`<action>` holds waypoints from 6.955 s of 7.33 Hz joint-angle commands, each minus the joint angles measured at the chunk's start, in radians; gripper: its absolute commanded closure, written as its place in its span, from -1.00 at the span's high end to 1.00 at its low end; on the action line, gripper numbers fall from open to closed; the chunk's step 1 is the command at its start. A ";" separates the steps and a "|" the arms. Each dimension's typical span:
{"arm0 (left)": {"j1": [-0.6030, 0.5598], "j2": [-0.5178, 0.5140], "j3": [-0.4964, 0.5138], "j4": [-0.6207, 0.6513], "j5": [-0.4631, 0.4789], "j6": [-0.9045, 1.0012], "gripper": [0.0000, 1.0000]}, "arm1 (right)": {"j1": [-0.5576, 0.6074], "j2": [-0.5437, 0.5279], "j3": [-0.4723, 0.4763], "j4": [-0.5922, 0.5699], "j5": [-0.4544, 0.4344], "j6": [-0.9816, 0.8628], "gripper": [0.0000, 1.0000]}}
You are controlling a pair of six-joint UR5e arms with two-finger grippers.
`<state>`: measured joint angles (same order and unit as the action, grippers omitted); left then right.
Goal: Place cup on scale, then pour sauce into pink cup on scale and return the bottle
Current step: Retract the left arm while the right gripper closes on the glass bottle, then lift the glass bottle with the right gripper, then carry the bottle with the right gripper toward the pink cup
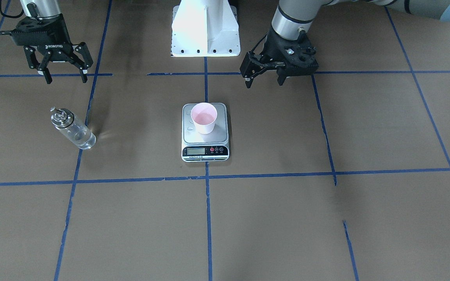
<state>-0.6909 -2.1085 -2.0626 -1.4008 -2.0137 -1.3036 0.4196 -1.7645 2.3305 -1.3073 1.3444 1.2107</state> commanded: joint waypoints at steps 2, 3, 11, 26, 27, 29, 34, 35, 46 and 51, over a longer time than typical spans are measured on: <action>-0.058 0.180 -0.114 0.008 0.006 0.177 1.00 | -0.106 0.005 -0.126 0.140 -0.278 0.085 1.00; -0.062 0.188 -0.113 0.008 0.007 0.179 1.00 | -0.116 -0.003 -0.205 0.309 -0.306 0.085 1.00; -0.191 0.369 -0.143 -0.003 0.007 0.466 1.00 | -0.151 0.051 -0.462 0.571 -0.498 -0.023 1.00; -0.246 0.387 -0.134 -0.003 0.007 0.531 1.00 | -0.099 0.125 -0.543 0.571 -0.493 -0.125 0.92; -0.246 0.387 -0.134 -0.003 0.007 0.531 1.00 | -0.097 0.144 -0.549 0.571 -0.493 -0.125 0.70; -0.246 0.387 -0.133 -0.001 0.007 0.529 1.00 | -0.081 0.157 -0.548 0.573 -0.488 -0.175 -0.99; -0.254 0.387 -0.133 -0.001 0.006 0.526 1.00 | 0.011 0.177 -0.370 0.545 -0.343 -0.340 -1.00; -0.256 0.387 -0.134 -0.001 0.006 0.526 1.00 | 0.011 0.178 -0.305 0.437 -0.346 -0.358 -1.00; -0.752 0.496 0.207 -0.186 -0.114 1.504 1.00 | -0.017 0.445 -0.316 0.132 -0.529 -0.849 -1.00; -0.878 0.499 0.542 -0.440 -0.272 1.695 1.00 | -0.120 0.487 -0.387 0.094 -0.755 -1.002 -1.00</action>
<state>-1.5530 -1.6133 -1.5410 -1.8326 -2.2572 0.3849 0.3125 -1.2913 1.9607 -1.2111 0.6410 0.2736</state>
